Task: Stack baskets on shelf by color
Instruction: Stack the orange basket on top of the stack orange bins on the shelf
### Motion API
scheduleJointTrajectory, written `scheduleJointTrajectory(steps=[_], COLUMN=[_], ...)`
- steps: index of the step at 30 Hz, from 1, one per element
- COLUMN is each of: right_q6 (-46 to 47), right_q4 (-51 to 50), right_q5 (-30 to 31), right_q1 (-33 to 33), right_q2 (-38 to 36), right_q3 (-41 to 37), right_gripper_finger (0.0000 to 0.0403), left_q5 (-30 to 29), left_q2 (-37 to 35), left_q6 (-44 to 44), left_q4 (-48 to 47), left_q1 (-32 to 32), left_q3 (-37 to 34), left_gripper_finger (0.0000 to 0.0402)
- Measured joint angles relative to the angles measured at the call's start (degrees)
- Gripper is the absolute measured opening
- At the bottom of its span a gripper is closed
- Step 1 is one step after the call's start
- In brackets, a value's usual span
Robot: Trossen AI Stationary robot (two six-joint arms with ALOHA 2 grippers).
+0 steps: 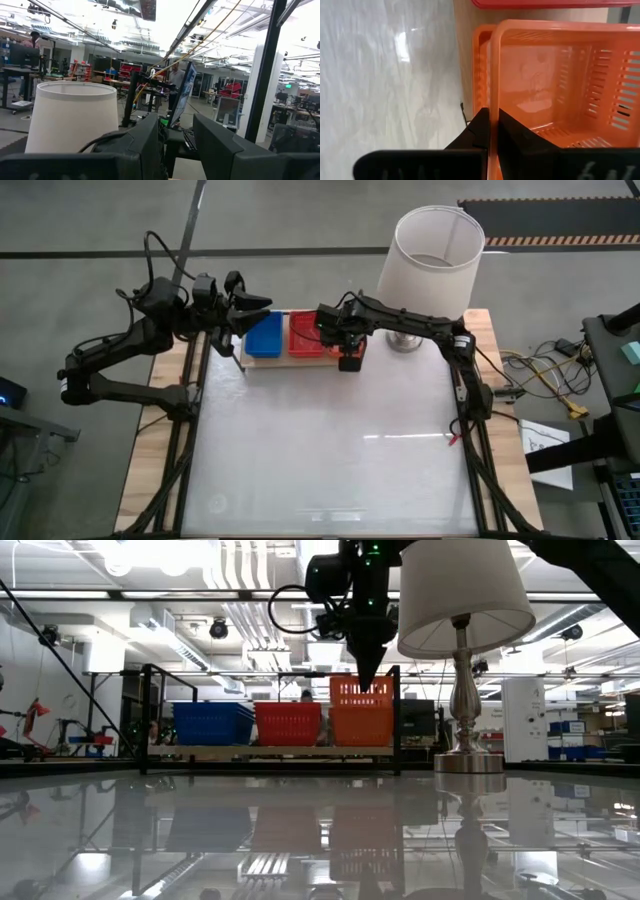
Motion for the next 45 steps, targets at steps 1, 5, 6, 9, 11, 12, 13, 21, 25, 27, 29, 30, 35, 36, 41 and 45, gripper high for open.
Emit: scheduleJointTrajectory(steps=[1,5,6,9,11,12,13,21,25,27,29,30,35,36,41,45], right_q6=[-0.03,-0.44,-0.42,-0.42,-0.28,0.12,0.61,6.12,9.07,9.63,10.34,10.62,11.06,11.04,8.83,5.90], right_q4=[0.21,0.58,0.56,0.52,0.52,0.52,0.52,-0.14,1.47,3.28,5.77,6.77,7.40,7.28,7.25,7.06], right_q5=[-0.01,-0.06,-0.07,-0.22,-0.23,-0.22,-0.24,-3.41,-8.91,-9.01,-9.03,-9.03,-9.18,-9.14,-7.93,-6.00], right_q1=[0.00,0.00,0.00,0.00,0.00,0.00,0.00,0.10,1.25,2.39,4.08,5.09,9.40,9.88,10.43,9.15], right_q2=[0.00,0.00,0.00,0.00,-0.01,-0.12,-0.31,-3.45,-7.55,-9.21,-10.00,-10.04,-9.99,-9.64,-4.90,-0.56], right_q3=[-0.11,-0.16,-0.16,-0.16,-0.17,-0.18,-0.21,2.14,1.84,1.32,0.80,0.80,0.52,0.29,-1.54,-1.67], right_gripper_finger=[0.0011,0.0029,0.0036,0.0060,0.0076,0.0084,0.0091,0.0117,0.0103,0.0088,0.0069,0.0058,0.0013,0.0011,0.0009,0.0009], left_q5=[0.00,0.00,0.00,0.00,0.00,0.00,0.00,0.75,3.21,3.40,3.09,2.40,0.10,0.06,-0.05,-0.07], left_q2=[0.00,0.00,0.00,0.00,0.00,0.00,0.00,-0.74,-3.57,-5.53,-7.44,-8.28,-10.19,-10.19,-9.59,-9.43], left_q6=[0.10,1.07,1.07,1.09,1.18,1.19,1.25,2.51,5.19,5.81,5.50,5.44,0.76,-0.23,-2.54,-2.59], left_q4=[0.00,0.00,0.00,0.00,-0.03,-0.10,-0.26,-7.34,-17.42,-22.89,-27.69,-30.07,-35.48,-35.23,-27.06,-22.41], left_q1=[0.00,0.00,0.00,0.00,0.00,0.00,0.00,0.02,-0.02,-0.04,-0.02,-0.02,-0.02,-0.02,-0.02,-0.02], left_q3=[0.00,0.00,0.00,0.00,0.00,0.00,0.00,-0.02,-0.06,-0.81,-2.46,-3.55,-11.27,-13.05,-19.12,-20.08], left_gripper_finger=[0.0109,0.0109,0.0109,0.0109,0.0109,0.0109,0.0109,0.0109,0.0103,0.0093,0.0078,0.0069,0.0012,0.0006,0.0003,0.0001])
